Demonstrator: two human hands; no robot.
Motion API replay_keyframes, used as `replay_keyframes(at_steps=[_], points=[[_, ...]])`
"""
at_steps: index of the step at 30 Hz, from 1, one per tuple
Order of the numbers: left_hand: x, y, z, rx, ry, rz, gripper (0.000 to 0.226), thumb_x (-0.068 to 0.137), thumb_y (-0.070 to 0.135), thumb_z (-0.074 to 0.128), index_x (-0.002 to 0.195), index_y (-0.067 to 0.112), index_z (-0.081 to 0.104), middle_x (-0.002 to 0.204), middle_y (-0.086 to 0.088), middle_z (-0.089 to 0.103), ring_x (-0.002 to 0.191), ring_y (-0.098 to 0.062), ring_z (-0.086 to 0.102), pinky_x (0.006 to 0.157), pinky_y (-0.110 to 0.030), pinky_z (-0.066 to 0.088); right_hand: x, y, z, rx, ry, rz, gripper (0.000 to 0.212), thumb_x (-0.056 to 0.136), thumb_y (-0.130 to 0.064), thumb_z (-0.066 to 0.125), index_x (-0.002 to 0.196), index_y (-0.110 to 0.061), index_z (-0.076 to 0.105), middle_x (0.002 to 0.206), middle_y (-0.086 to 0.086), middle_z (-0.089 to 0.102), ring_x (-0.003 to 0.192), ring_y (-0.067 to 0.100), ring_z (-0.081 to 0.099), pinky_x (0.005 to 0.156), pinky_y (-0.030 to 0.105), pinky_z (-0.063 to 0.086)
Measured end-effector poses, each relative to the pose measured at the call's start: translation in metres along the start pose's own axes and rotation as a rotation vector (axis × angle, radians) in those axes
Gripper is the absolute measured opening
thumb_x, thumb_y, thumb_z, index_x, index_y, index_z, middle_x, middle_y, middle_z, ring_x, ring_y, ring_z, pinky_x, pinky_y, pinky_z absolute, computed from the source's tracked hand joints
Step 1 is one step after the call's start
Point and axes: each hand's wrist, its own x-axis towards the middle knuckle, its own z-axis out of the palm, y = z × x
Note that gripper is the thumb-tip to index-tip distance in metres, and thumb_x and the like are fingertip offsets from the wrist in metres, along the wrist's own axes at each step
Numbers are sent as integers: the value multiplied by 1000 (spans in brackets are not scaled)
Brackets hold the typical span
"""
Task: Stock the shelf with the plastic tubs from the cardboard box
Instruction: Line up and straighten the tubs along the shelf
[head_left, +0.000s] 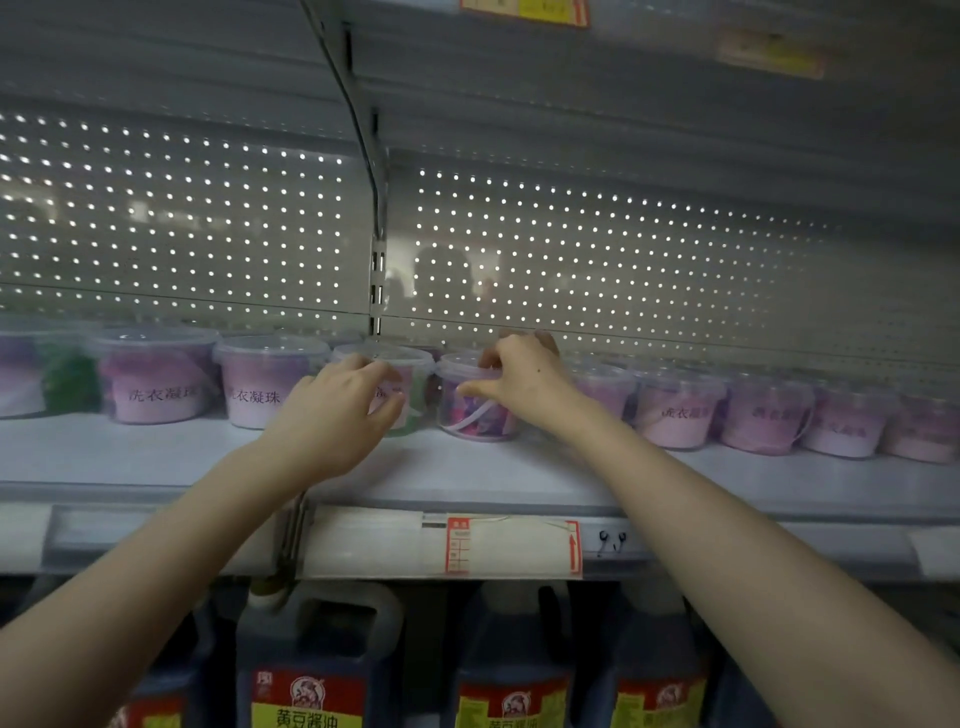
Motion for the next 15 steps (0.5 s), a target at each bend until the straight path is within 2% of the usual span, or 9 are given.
replay_keyframes(at_steps=[2,5,8,10,12,15], points=[[2,2,1,0,-3,21,36,95,35,43,126,20,52,131,-4,49,115,-28,50,90,-38,38,-1,16,-7,133,-92,14,47,73,-45,76,111,-19,67,119,-1,65,114,19,56,104,37,38],[3,5,3,17,-16,56,40,95,32,43,133,20,47,143,-4,41,126,-27,43,97,-39,35,-6,41,-10,188,-213,36,45,83,-16,69,125,-24,58,132,-4,56,120,17,52,103,37,42],[3,6,3,31,-49,59,43,96,32,40,138,21,42,150,0,34,133,-23,37,103,-37,31,-2,45,-3,61,-129,-11,44,85,-2,61,124,-24,61,129,-1,60,121,24,53,102,39,43],[4,6,1,28,-67,55,43,97,32,39,139,22,40,149,3,35,132,-21,38,102,-37,31,0,39,-4,26,-89,-61,40,83,-7,67,121,-20,64,124,1,64,118,24,55,100,37,43],[5,7,0,18,-79,47,43,97,33,39,139,21,41,147,3,37,131,-22,40,101,-38,32,0,28,-4,114,-71,-81,38,79,-21,75,115,-16,67,118,1,67,110,20,59,97,35,46],[7,8,0,38,-89,48,42,97,34,40,137,22,43,146,2,39,129,-24,41,100,-38,34,2,4,4,189,25,-102,39,72,-33,79,105,-14,71,100,4,69,85,16,58,81,27,46]])
